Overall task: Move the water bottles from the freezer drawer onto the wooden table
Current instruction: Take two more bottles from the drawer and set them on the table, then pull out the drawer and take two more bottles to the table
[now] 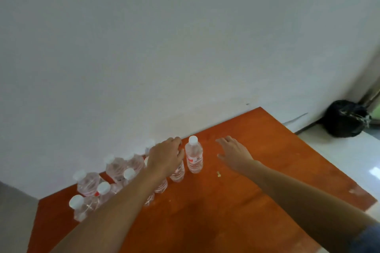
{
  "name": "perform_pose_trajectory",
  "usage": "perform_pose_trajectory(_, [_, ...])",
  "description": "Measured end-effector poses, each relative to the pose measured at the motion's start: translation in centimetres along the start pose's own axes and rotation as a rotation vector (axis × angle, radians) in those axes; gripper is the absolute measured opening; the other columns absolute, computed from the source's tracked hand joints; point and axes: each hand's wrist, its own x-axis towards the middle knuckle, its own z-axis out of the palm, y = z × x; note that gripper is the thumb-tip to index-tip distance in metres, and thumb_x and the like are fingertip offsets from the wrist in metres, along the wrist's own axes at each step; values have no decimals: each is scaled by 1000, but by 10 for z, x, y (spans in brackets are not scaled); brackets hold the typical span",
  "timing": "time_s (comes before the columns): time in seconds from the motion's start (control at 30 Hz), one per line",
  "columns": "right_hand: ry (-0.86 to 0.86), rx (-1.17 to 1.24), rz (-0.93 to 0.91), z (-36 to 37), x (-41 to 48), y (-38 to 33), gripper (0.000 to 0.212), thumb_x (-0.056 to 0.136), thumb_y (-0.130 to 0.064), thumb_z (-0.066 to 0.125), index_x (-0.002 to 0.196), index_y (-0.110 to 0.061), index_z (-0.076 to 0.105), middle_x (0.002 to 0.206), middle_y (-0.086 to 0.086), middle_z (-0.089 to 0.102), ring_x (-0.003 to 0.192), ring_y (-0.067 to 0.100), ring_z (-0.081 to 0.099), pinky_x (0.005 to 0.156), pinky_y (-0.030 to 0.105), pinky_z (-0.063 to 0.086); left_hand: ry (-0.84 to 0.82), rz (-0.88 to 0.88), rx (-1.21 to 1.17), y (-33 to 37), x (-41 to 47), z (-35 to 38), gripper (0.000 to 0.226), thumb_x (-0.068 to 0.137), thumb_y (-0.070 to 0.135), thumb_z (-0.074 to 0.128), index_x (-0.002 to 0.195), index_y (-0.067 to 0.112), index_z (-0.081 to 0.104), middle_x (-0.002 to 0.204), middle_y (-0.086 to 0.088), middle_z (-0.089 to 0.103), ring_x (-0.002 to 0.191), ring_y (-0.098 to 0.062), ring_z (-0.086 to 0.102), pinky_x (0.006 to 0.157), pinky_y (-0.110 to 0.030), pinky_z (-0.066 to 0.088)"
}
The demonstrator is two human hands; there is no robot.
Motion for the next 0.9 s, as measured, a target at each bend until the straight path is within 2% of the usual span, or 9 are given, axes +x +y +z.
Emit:
perform_pose_trajectory(0.1, [51, -22, 118, -23, -42, 32, 49, 95, -29, 56, 141, -22, 40, 135, 1, 47, 122, 20, 49, 96, 32, 47, -17, 150, -7, 40, 2, -1, 25, 95, 38, 44, 108, 20, 57, 101, 2, 66, 81, -17, 63, 72, -36, 55])
perform_pose_trajectory(0.23, [112, -44, 290, -57, -112, 87, 44, 94, -27, 55, 137, -23, 45, 129, 0, 50, 114, 18, 53, 90, 28, 47, -65, 353, -52, 118, 0, 3, 22, 92, 38, 46, 103, 22, 57, 101, 1, 65, 88, -21, 62, 74, -37, 53])
perform_pose_trajectory(0.47, [233, -20, 630, -94, -279, 194, 43, 92, -35, 58, 133, -25, 50, 126, 0, 55, 105, 19, 58, 89, 32, 51, -132, 675, -116, 293, -34, 27, 17, 94, 35, 48, 102, 22, 57, 94, 5, 62, 78, -11, 59, 66, -25, 46])
perform_pose_trajectory(0.53, [240, -26, 709, -104, -343, 230, 42, 92, -36, 58, 133, -24, 51, 127, -1, 55, 109, 21, 58, 90, 32, 48, -162, 740, -149, 357, -56, 39, 16, 94, 36, 49, 99, 23, 57, 92, 5, 62, 76, -11, 58, 67, -27, 49])
perform_pose_trajectory(0.63, [240, -37, 822, -121, -434, 279, 44, 91, -38, 58, 133, -27, 49, 129, 0, 53, 112, 23, 56, 89, 33, 45, -212, 826, -182, 447, -94, 56, 19, 92, 35, 48, 102, 22, 58, 98, 2, 65, 82, -17, 61, 73, -35, 53])
perform_pose_trajectory(0.77, [289, -48, 998, -139, -557, 336, 45, 89, -37, 59, 132, -26, 51, 131, 0, 54, 115, 23, 55, 90, 34, 46, -272, 992, -206, 561, -158, 77, 29, 95, 37, 47, 117, 20, 56, 111, 2, 63, 94, -18, 61, 76, -30, 48])
perform_pose_trajectory(0.9, [346, -73, 1161, -154, -655, 377, 44, 89, -36, 60, 131, -24, 52, 127, 0, 54, 113, 21, 55, 87, 32, 46, -303, 1145, -179, 660, -200, 87, 29, 95, 36, 44, 118, 20, 54, 114, 2, 63, 100, -22, 60, 81, -33, 45])
